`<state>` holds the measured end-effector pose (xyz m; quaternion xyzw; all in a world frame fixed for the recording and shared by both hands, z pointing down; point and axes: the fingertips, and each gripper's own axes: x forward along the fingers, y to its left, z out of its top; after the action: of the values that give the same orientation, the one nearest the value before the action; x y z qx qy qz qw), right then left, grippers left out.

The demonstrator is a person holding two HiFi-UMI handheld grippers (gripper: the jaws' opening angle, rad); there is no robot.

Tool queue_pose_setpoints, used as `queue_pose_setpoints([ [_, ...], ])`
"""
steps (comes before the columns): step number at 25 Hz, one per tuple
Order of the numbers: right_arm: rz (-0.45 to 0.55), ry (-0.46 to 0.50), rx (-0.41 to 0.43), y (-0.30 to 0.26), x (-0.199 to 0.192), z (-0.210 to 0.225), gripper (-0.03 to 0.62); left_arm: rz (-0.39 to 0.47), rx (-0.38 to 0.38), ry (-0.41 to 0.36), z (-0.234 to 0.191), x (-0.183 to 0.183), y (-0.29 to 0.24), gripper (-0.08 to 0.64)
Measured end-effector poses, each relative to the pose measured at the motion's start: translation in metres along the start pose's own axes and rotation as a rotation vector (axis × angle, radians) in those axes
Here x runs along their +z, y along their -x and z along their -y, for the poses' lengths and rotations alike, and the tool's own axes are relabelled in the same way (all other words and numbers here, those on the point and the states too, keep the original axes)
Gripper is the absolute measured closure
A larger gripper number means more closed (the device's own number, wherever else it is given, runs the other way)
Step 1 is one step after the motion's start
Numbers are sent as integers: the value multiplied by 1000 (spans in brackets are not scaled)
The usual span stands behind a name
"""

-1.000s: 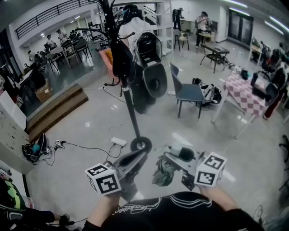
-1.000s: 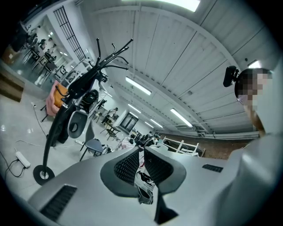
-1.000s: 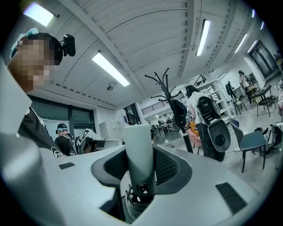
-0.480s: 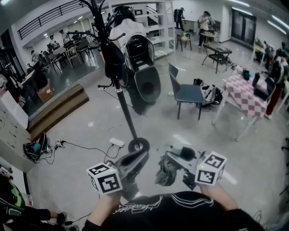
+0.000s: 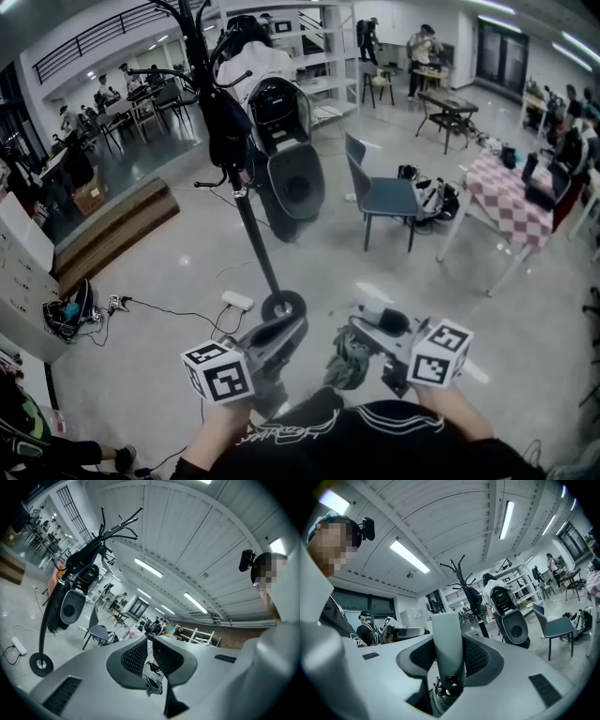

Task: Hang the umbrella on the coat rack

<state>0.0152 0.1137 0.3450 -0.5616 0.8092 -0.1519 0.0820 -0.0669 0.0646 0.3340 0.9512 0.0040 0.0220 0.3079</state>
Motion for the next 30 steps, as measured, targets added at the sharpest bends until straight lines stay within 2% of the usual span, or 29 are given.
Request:
queue_pose_setpoints([
  [11, -26, -8, -24, -56, 13, 57, 431, -1, -20, 28, -67, 39, -35, 528],
  [18, -42, -8, -30, -121, 14, 92, 431, 13, 7, 61, -138, 69, -38, 528],
  [21, -67, -22, -23, -141, 29, 117, 431, 9, 25, 75, -156, 89, -56, 528],
  [24, -85, -30, -11, -162, 39, 136, 431, 12, 47, 56, -178, 106, -68, 528],
  [30, -127, -30, 4, -208, 34, 162, 431, 31, 81, 54, -227, 126, -68, 528],
])
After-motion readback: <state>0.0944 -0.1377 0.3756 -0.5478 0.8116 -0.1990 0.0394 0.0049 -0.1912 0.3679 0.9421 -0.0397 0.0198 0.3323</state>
